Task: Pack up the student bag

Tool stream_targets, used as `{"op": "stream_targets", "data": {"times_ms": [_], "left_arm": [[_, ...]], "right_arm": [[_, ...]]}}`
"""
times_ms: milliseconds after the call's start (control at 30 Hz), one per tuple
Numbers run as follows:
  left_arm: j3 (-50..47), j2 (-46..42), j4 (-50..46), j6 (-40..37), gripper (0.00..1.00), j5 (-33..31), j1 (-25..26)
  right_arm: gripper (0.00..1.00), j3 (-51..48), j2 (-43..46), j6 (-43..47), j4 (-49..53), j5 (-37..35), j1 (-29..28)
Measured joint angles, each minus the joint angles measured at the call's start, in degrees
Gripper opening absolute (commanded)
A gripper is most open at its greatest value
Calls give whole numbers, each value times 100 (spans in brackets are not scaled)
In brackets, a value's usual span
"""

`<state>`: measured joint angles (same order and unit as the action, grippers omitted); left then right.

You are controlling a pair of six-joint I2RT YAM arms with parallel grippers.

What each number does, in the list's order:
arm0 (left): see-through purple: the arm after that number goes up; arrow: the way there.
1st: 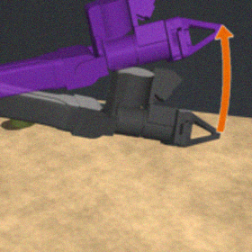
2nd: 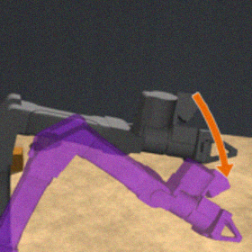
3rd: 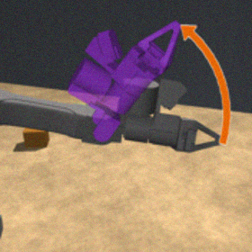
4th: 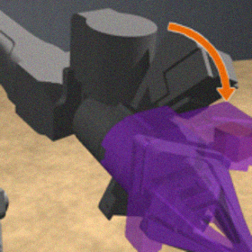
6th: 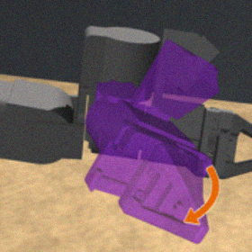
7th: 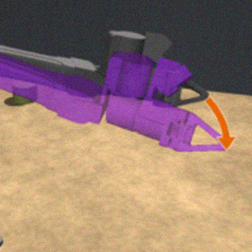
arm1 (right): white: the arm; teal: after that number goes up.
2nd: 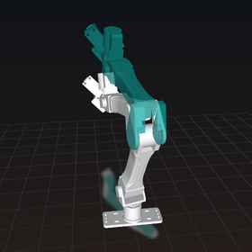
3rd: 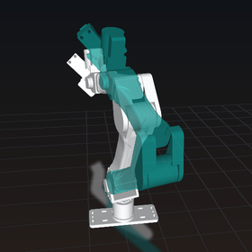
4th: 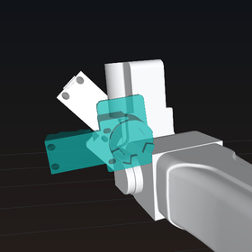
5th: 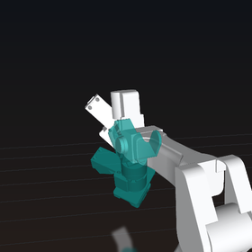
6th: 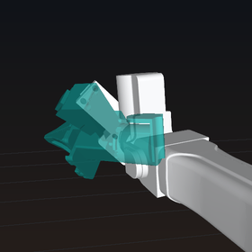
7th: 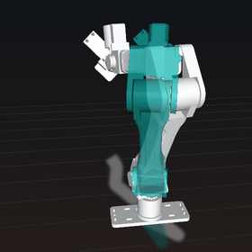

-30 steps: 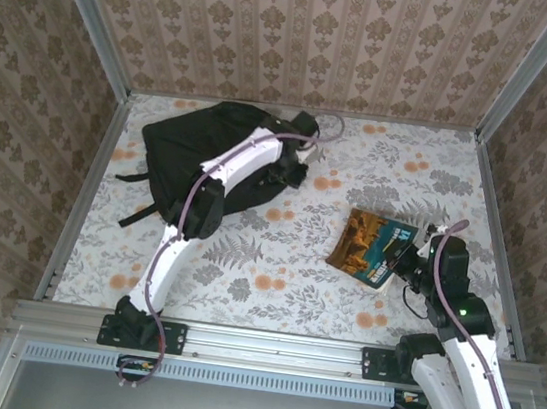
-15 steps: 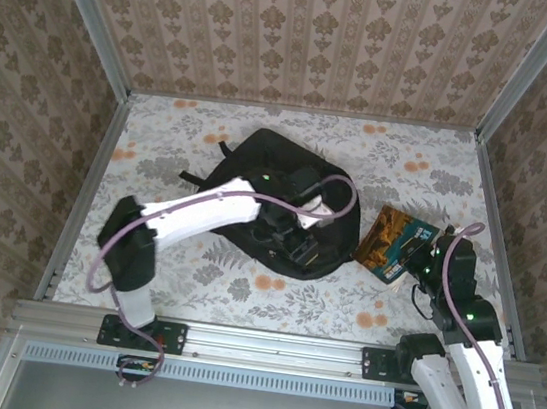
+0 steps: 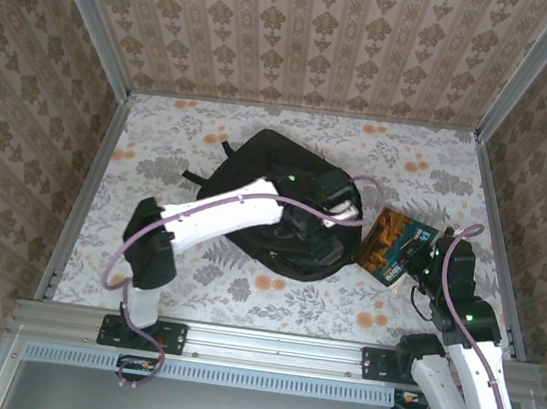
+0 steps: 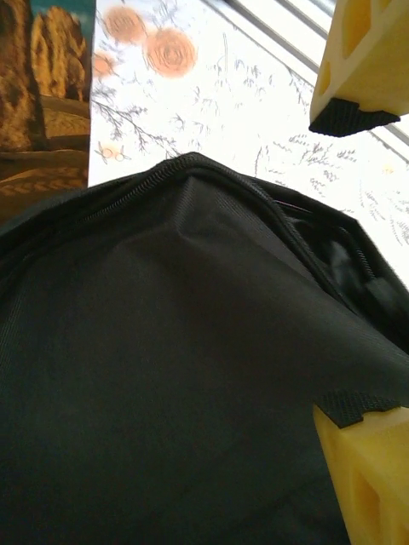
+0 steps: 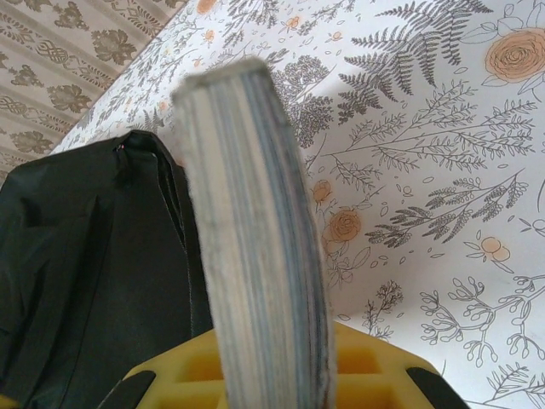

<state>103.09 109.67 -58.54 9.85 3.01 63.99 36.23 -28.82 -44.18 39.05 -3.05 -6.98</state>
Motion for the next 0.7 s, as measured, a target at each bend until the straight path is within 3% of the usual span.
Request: {"op": "stream_targets", "data": {"times_ms": [267,700], "left_arm": [[627,734,-208,-4,85,-776,514],[693,1086,-52,-4,87,-1292,678]], "right_arm": [[4,-131,166,-98,-15,28,4],[5,-334,225,-275,-280,197,11]]}}
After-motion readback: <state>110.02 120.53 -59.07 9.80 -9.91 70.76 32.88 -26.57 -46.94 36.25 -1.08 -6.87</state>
